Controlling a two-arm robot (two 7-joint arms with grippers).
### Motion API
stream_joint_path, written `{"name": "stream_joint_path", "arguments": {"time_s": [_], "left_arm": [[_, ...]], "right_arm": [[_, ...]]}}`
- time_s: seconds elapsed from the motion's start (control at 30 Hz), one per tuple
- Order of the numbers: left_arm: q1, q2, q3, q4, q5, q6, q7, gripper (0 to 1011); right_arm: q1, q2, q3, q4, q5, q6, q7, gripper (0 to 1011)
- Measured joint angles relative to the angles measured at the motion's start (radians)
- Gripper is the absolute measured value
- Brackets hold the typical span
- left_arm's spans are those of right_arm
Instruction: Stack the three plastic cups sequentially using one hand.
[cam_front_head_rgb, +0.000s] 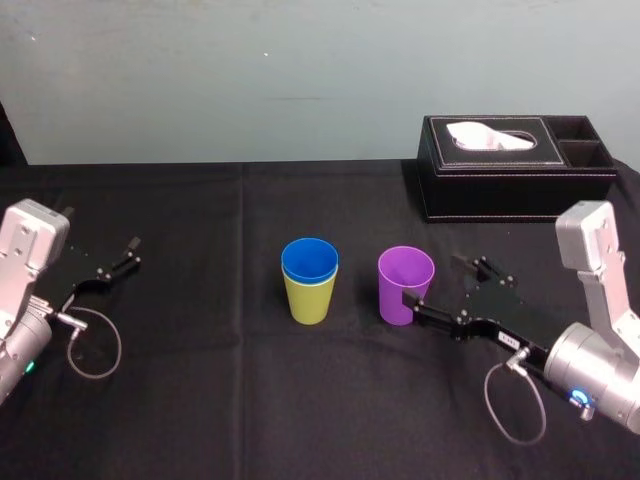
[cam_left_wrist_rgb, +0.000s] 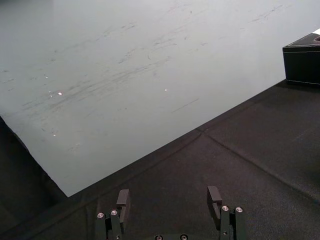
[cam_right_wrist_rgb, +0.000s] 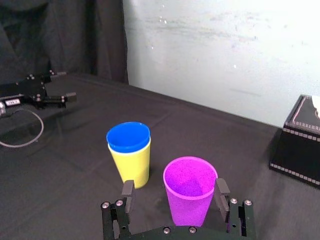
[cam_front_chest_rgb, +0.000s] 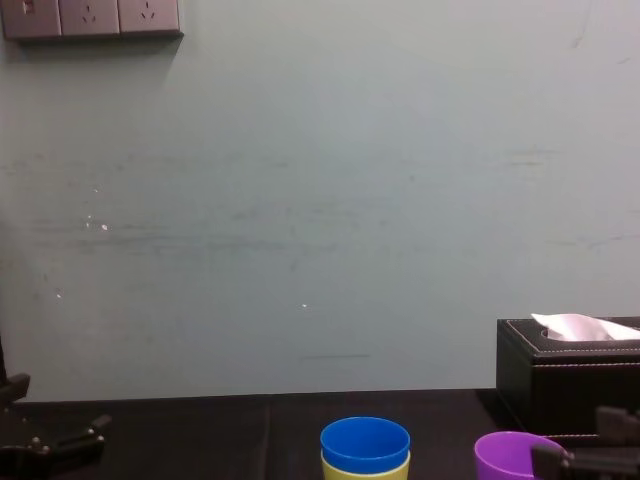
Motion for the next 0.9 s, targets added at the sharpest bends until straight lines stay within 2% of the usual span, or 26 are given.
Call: {"name": "stream_joint_path", "arguments": {"time_s": [0.37, 0.9], "left_arm": [[0.0, 0.0, 0.0, 0.0, 0.0, 0.0, 0.0, 1010], [0.0, 0.0, 0.0, 0.0, 0.0, 0.0, 0.0, 1010]], "right_arm": [[-0.014, -0.019, -0.005, 0.046, -0.005, -0.007, 0.0, 1000], [0.016, -0.048, -0.023, 0.112, -0.038, -0.005, 0.0, 1000]]}}
